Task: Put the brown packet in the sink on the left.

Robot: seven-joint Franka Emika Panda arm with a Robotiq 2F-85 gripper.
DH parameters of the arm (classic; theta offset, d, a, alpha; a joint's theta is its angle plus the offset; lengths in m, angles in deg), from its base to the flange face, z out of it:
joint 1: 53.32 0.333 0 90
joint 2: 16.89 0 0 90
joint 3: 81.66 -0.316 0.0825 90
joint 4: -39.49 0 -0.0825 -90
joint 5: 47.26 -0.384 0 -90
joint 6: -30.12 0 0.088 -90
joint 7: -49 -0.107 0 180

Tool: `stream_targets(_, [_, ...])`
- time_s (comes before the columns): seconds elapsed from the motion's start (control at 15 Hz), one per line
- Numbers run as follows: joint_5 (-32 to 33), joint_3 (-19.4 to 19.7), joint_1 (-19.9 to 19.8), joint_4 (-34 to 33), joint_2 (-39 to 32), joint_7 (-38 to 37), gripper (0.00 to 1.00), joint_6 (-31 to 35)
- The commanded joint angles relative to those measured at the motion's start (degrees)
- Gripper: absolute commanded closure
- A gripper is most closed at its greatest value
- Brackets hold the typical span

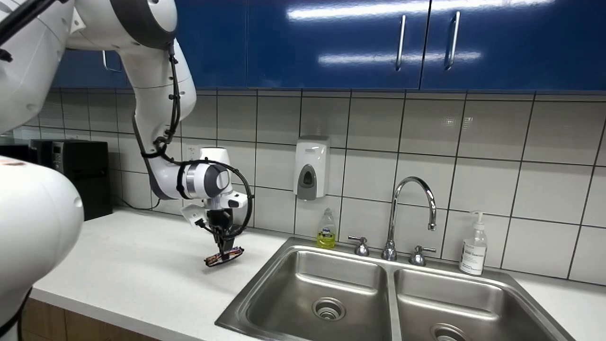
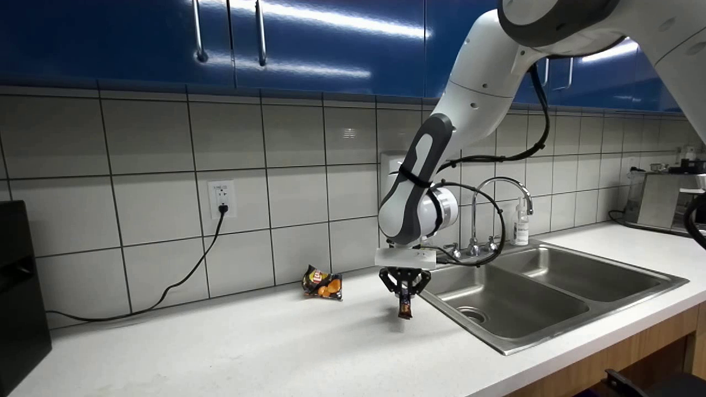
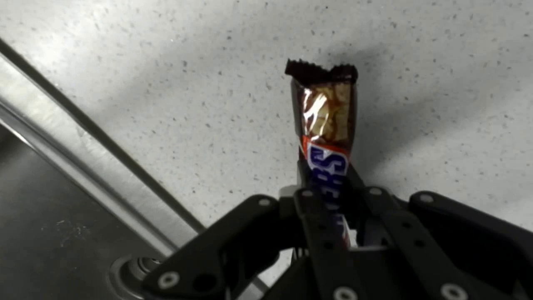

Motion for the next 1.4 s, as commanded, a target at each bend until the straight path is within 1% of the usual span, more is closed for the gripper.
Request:
stream_targets(0.0, [-0.83, -3.30, -3.06, 1.00, 4.96, 5.15, 0.96, -2.82])
stream_targets(0.2, [-3.50, -8.20, -7.17, 1.77, 6.95, 17.06, 0.96, -3.17])
stream_targets(0.33, [-5.64, -10.35, -9.36, 2.32, 7.80, 25.11, 0.96, -3.55])
stream_targets(0.47, [-7.40, -11.86, -11.54, 2.88, 8.45, 31.75, 0.96, -3.78])
stream_targets(0.6, [-8.71, -12.42, -13.31, 3.22, 8.95, 36.38, 0.96, -4.25])
stream_targets(0.93, [-9.48, -11.28, -16.98, 4.37, 10.46, 42.06, 0.96, -3.58])
stream_targets(1.33, [-11.44, -9.56, -21.89, 5.73, 12.14, 44.83, 0.96, -2.62])
